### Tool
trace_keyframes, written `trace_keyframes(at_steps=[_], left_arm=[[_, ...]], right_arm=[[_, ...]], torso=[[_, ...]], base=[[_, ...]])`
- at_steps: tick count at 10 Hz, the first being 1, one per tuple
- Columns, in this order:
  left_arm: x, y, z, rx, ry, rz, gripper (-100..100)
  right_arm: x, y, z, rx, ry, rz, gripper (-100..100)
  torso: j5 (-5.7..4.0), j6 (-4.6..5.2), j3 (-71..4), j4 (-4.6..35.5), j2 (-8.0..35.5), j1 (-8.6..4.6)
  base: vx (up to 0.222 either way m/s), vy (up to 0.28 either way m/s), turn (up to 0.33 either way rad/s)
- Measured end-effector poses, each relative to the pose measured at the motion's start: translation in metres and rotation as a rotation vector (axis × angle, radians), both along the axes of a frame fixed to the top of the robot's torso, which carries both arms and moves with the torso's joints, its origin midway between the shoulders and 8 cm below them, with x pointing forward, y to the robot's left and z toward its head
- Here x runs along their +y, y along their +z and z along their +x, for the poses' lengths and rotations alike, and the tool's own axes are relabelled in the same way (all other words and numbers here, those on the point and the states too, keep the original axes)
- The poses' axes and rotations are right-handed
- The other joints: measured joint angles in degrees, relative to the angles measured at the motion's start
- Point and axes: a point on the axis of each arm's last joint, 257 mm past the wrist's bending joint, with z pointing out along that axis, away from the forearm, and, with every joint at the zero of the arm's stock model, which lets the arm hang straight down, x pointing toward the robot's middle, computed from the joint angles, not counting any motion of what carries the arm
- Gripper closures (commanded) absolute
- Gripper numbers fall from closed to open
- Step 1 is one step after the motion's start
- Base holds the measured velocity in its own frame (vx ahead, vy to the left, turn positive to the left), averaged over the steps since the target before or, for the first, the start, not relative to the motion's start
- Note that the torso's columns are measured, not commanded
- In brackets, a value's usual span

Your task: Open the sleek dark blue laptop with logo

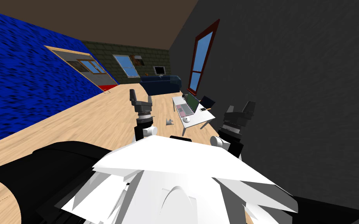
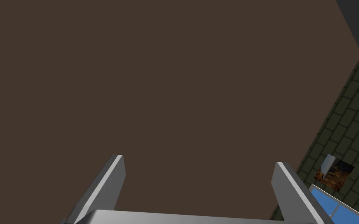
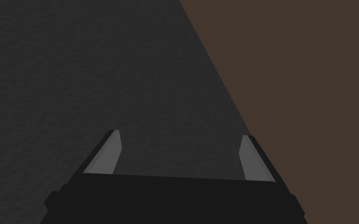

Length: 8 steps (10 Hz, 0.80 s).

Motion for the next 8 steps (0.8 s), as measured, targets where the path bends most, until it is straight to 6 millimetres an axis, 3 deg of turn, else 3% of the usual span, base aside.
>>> trace_keyframes(at_steps=[2,8], left_arm=[[0.0000,0.0000,0.0000,0.000,0.000,0.000,0],[0.0000,0.0001,-0.0001,0.000,0.000,0.000,0]], right_arm=[[0.0000,0.0000,0.0000,0.000,0.000,0.000,0],[0.0000,0.0002,-0.0001,0.000,0.000,0.000,0]], torso=[[0.00,0.00,-12.0,6.0,6.0,0.00],[0.00,0.00,-62.3,31.1,31.2,0.00]], base=[[0.000,0.000,0.000],[0.000,0.000,0.000]])
